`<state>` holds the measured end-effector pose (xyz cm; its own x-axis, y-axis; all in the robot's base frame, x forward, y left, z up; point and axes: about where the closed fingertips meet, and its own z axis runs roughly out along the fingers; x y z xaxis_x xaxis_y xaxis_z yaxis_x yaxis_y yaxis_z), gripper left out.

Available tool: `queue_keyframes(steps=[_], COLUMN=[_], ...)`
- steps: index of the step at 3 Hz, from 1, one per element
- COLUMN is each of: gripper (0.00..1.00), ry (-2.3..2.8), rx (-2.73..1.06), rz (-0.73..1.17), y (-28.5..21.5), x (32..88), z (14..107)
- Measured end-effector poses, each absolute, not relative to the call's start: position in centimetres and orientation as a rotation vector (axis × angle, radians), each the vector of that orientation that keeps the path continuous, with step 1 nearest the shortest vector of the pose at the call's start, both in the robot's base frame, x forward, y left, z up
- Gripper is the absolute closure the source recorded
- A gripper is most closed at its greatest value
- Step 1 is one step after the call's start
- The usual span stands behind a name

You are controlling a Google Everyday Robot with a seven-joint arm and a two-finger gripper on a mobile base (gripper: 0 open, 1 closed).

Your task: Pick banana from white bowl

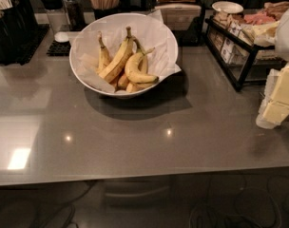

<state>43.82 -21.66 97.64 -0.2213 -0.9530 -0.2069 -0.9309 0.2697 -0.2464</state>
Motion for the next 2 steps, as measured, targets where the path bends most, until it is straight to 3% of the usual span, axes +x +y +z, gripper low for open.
queue_keyframes(steps=[2], gripper=[0.00], ry=[2.204], rx=[-1.618], rz=[-0.071], y=[-20.2], x=[43.3], z=[98.6])
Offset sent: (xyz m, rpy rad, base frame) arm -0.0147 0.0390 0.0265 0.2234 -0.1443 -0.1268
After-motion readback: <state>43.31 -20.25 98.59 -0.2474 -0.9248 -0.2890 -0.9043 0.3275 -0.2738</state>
